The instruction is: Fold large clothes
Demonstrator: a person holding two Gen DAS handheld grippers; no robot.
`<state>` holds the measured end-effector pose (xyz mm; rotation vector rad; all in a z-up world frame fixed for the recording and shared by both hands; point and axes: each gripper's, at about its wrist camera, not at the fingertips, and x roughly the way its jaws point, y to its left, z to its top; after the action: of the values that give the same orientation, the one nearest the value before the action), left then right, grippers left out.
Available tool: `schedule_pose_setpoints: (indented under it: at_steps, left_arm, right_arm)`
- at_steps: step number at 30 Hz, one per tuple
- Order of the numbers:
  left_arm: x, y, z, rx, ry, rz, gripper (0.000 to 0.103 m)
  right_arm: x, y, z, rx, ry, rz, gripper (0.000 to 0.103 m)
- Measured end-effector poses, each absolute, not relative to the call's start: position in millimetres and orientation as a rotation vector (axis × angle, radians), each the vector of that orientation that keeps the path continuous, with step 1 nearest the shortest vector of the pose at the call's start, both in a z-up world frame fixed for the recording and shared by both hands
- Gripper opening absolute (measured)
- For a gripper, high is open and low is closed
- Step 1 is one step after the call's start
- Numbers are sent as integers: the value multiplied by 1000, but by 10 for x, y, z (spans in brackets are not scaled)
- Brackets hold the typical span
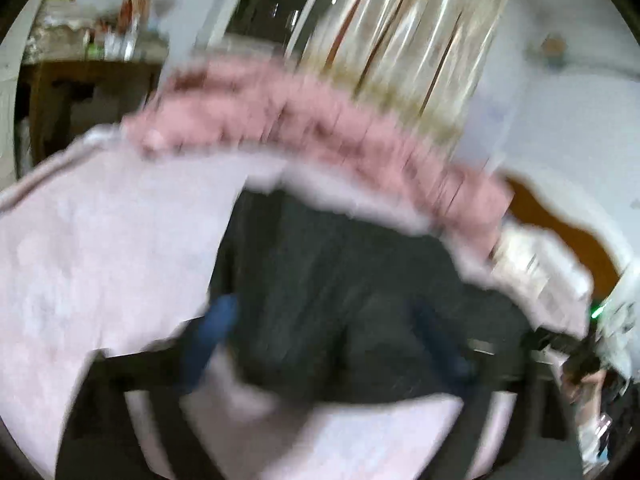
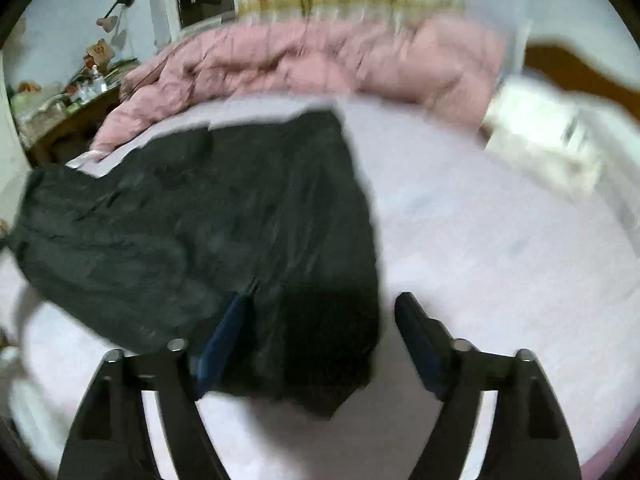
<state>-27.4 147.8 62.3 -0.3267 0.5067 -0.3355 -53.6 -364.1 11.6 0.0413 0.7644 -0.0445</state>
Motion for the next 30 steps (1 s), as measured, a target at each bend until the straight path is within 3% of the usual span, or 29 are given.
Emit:
schedule_pose_setpoints:
  at_steps: [5, 10, 12, 13, 14, 15, 17, 23, 28, 29, 30]
  left_arm:
    - [127, 1306, 870, -254, 557, -318, 98]
    - [732, 1075, 510, -210, 780, -256, 95]
    - [773, 1102, 281, -234, 819, -234, 85]
    - [783, 1113, 181, -233, 826, -227, 65]
    - [766, 1131, 106, -220, 832, -220, 38]
    - [759, 1150, 30, -199, 844, -216, 29]
    - [769, 1215, -91, -199, 871, -227, 19]
    - [688, 1172, -351, -141, 931, -209, 19]
    - [506, 1220, -208, -130, 885, -198, 17]
    - [421, 1254, -98, -125, 842, -203, 13]
    - [323, 1296, 32, -123, 797, -210, 10]
  right_arm:
    - [-403, -3656, 512, 73, 629, 22, 87]
    - [315, -3688, 368, 143, 791, -27, 87]
    - [525, -3694, 182, 158, 847, -35, 82]
    - [582, -3698, 75, 162, 867, -27, 74]
    - [615, -3693, -32, 159, 894, -13, 54]
    - [604, -3681, -108, 151, 914, -1, 42]
    - [574, -3614, -175, 91, 892, 9, 32]
    - [655, -3457, -297, -4, 892, -8, 31]
    - [659, -3504, -345, 27, 924, -11, 33]
    - [582, -3533, -287, 47, 905, -18, 32]
    - [478, -3545, -181, 63, 862, -22, 24]
